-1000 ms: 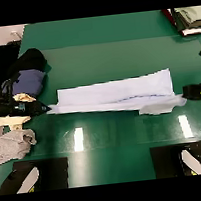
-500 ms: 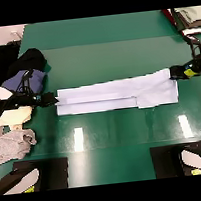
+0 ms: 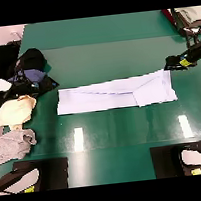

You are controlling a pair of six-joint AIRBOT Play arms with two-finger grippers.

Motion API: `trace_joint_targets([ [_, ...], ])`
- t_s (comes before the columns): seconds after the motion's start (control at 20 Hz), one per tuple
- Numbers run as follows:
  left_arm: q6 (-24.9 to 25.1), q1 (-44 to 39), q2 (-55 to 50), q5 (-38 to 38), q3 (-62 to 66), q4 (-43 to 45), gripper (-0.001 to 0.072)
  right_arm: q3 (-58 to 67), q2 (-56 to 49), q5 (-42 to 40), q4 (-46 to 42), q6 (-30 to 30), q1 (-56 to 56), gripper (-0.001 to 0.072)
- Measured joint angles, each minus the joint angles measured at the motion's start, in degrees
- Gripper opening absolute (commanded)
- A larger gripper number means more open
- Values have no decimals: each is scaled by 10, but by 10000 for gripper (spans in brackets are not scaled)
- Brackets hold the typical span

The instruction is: Fold the shirts.

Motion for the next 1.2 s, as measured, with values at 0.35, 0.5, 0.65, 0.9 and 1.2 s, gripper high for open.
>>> trace_joint_targets([
  [0.35, 10, 0, -1, -109, 35, -2, 22, -53, -20, 58, 131, -106, -153, 715],
  [0.5, 16, -1, -1, -142, 37, -6, 22, -66, -61, 74, 189, -151, -214, 695],
  [0.65, 17, -2, -1, -163, 38, -9, 22, -49, -120, 101, 223, -191, -241, 694],
  [0.9, 18, -42, -2, -172, 38, -12, 22, -14, -201, 134, 251, -233, -235, 694],
  [1.2, 3, -93, -4, -144, 38, -13, 21, -4, -247, 162, 264, -263, -192, 454],
])
